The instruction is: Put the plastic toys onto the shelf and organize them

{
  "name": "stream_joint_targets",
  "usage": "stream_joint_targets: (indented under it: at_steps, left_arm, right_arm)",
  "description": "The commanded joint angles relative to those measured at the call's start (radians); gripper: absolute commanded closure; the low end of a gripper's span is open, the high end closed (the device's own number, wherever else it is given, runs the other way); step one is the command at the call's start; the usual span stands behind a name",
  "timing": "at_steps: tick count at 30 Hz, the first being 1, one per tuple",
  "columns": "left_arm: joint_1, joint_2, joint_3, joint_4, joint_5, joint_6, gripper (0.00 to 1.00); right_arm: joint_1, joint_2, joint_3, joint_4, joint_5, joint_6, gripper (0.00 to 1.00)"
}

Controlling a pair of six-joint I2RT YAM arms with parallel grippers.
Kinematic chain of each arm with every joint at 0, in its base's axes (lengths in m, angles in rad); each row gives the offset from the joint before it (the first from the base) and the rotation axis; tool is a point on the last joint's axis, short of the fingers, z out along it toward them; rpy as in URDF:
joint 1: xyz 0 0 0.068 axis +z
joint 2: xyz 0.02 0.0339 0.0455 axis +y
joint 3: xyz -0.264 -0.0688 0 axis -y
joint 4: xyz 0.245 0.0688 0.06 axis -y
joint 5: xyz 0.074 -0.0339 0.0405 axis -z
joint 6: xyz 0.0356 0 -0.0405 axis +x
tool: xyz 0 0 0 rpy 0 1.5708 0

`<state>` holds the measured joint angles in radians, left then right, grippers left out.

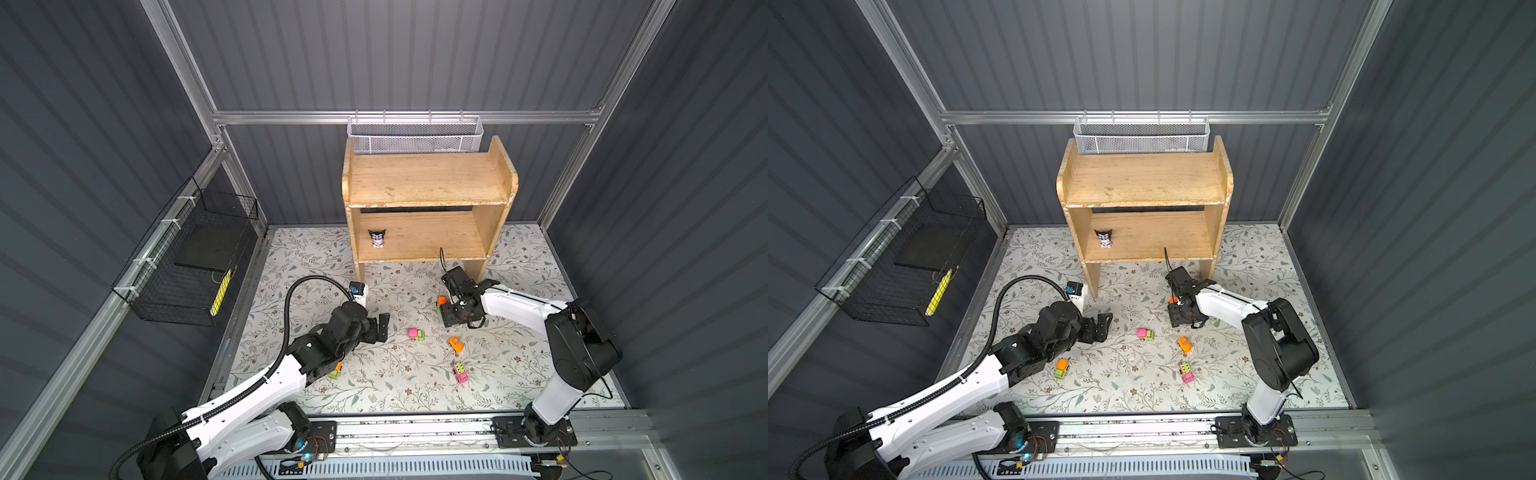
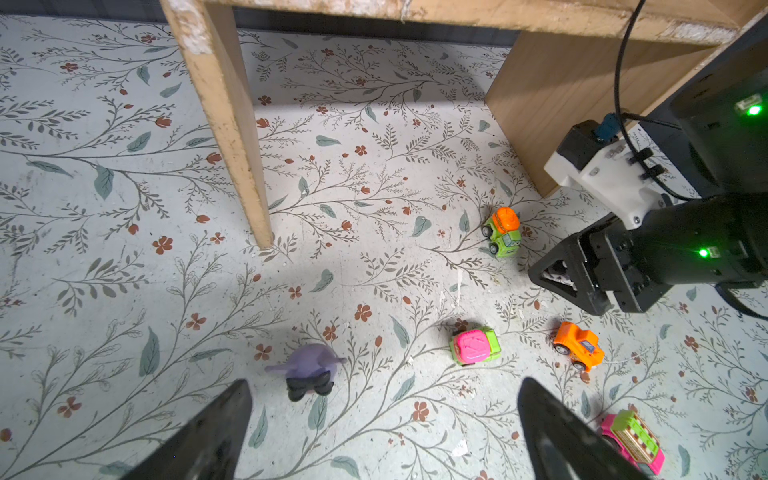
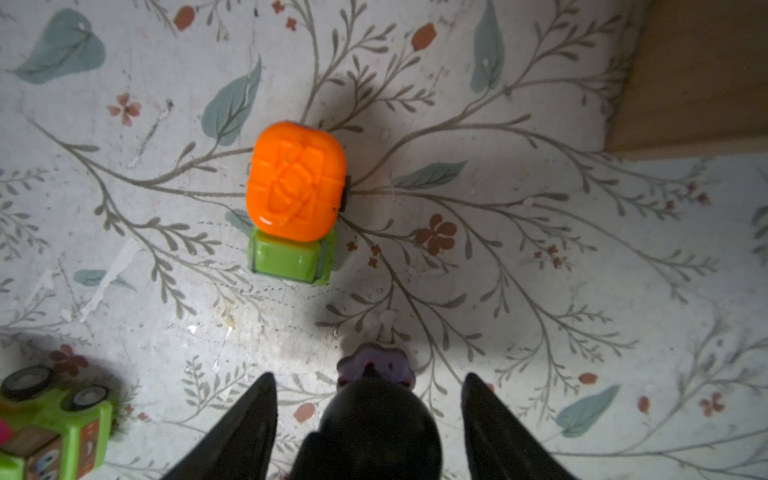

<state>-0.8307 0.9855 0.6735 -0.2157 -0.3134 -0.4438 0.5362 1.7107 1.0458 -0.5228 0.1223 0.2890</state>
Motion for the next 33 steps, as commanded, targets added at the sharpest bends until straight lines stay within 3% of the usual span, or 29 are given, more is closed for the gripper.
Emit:
stream_joint_targets:
  at_steps: [1,12,17,24,33]
  left_arm:
    - [-0.001,-0.013,0.028,-0.006,-0.015,0.013,0.00]
    - [-0.001,-0.028,0.028,-0.017,0.004,0.019,0.00]
    - [-0.002,-0.083,0.025,-0.056,0.005,0.023,0.00]
    - [-0.001,-0.188,0.006,-0.113,-0.049,0.025,0.00]
    - [-0.002,-0.261,-0.011,-0.146,-0.068,0.008,0.00]
  right_arm:
    - [-0.007,0.003,0.010,0.007,0.004,0.007,0.24]
    - [0.018,-0.201,-0.173,0.091,0.023,0.088,0.16]
    - [0.085,-0.283,-0.280,0.174,0.086,0.144,0.16]
    - [0.242,-0.322,-0.408,0.340,0.350,0.281,0.14]
    - [0.261,-0.326,-0.512,0.541,0.487,0.331,0.15]
